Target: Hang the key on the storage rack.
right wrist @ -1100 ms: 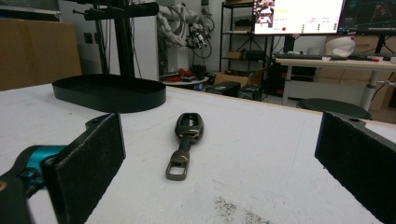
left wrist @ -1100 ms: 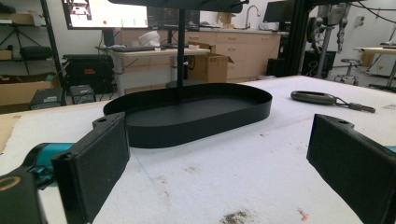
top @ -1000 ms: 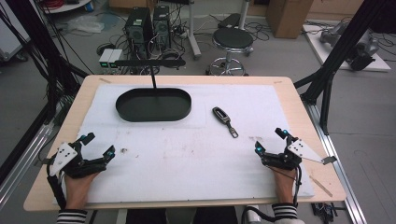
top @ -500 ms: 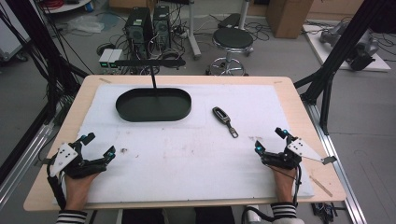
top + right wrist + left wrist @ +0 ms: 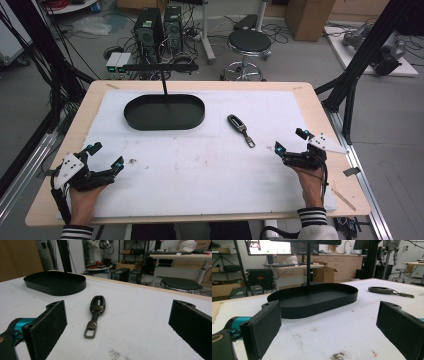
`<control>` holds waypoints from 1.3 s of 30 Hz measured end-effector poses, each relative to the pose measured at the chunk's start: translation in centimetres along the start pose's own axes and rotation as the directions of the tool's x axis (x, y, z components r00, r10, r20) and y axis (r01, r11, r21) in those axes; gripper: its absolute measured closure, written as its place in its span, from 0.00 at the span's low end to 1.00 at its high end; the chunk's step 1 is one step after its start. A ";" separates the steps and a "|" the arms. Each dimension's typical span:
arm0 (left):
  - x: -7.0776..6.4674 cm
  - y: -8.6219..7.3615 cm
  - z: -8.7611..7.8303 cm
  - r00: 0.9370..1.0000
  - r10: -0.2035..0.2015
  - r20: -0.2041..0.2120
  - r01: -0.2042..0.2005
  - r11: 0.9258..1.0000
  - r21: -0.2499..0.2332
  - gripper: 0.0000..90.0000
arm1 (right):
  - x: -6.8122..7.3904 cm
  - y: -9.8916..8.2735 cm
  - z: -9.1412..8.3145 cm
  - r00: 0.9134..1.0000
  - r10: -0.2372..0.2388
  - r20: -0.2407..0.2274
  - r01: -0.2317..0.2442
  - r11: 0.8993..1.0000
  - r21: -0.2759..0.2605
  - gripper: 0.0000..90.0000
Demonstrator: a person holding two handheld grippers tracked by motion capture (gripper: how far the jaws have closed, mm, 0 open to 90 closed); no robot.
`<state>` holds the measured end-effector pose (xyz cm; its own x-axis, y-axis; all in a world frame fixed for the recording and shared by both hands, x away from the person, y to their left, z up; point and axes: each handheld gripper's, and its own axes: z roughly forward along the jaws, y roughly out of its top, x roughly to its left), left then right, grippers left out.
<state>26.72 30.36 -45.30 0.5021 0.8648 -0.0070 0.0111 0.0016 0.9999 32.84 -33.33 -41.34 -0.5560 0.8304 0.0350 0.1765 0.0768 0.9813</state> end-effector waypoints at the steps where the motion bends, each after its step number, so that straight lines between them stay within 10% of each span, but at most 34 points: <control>1: 0.0 0.0 0.0 1.000 -0.001 -0.001 0.001 1.000 -0.001 0.07 | -0.2 1.2 0.6 1.000 -0.003 -0.020 0.004 1.000 0.028 0.01; 16: 0.0 0.0 0.1 1.000 0.003 0.000 -0.003 1.000 0.007 0.07 | -0.4 7.5 6.1 0.991 -0.055 -0.125 0.087 0.959 0.270 0.01; 39: 0.0 0.1 0.2 1.000 0.004 -0.005 -0.004 1.000 0.016 0.07 | 0.9 9.0 14.1 0.970 -0.104 -0.219 0.216 0.782 0.584 0.02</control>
<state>26.85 30.23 -45.25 0.4980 0.8672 -0.0026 0.0231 -0.0103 0.9997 45.38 -24.11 -35.17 -0.7355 0.6769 -0.0271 0.4925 0.5617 0.6648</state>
